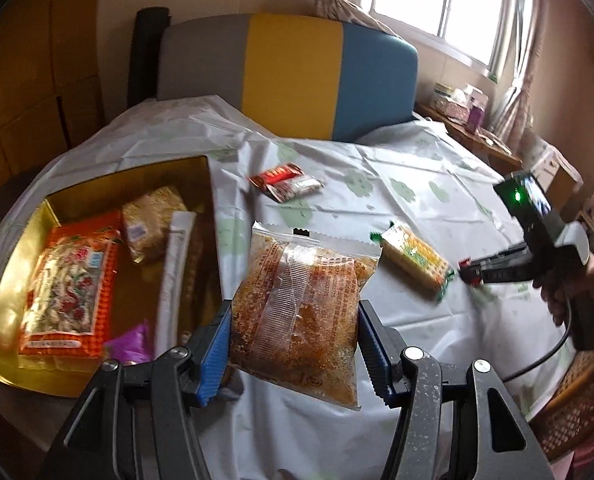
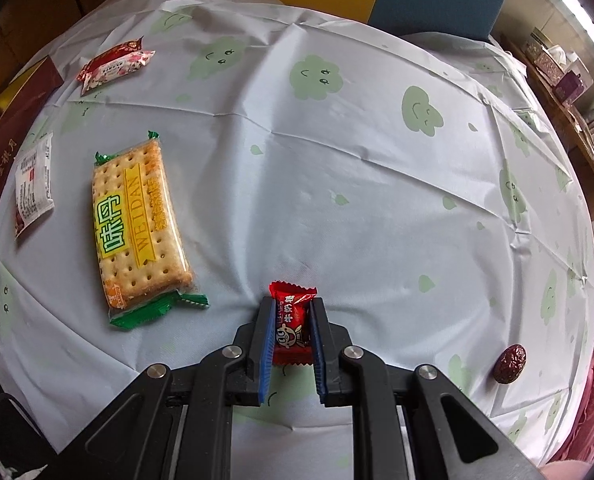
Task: Organize snacks
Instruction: 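Carry the puffed snack bag into the gold tin with the left tool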
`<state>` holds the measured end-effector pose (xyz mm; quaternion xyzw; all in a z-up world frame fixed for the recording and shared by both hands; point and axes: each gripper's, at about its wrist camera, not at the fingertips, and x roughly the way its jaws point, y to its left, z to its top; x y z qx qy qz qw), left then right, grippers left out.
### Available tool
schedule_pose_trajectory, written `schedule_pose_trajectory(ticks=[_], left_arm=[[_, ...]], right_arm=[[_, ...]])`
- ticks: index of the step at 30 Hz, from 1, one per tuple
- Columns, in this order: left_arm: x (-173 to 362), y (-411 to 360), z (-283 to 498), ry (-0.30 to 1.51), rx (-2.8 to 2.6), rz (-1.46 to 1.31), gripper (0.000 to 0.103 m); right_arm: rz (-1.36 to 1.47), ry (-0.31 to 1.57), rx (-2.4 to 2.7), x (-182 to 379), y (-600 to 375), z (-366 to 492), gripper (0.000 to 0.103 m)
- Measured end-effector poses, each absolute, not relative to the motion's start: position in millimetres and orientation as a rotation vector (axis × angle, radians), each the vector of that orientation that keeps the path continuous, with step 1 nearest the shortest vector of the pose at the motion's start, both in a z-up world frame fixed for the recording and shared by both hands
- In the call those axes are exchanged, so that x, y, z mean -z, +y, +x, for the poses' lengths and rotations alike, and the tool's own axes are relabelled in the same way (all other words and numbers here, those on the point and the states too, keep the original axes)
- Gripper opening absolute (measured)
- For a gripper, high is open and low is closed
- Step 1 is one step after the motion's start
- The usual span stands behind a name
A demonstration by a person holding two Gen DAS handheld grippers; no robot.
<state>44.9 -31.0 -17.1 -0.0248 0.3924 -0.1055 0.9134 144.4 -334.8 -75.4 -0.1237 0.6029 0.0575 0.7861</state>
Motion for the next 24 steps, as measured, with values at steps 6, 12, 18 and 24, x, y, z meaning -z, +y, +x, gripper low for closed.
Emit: schedule_pose_trajectory(ticks=[6, 12, 18, 24], left_arm=[[4.8, -11.6, 48.0, 0.79, 0.178, -0.083, 0.06], [2.7, 11.8, 50.6, 0.79, 0.124, -0.119, 0.06], [7.7, 34.7, 51.0, 0.802, 0.064, -0.153, 0.06], [11.8, 55.9, 50.0, 0.813, 0.022, -0.2, 0.06]], right_arm=[[-0.291, 1.292, -0.124, 77.3, -326.5, 140.0, 0.016], [-0.298, 1.288, -0.126, 76.4, -324.6, 138.5, 0.016], [-0.298, 1.286, -0.13, 77.4, -327.8, 140.8, 0.017], [-0.303, 1.284, -0.13, 77.4, -330.0, 142.4, 0.017]])
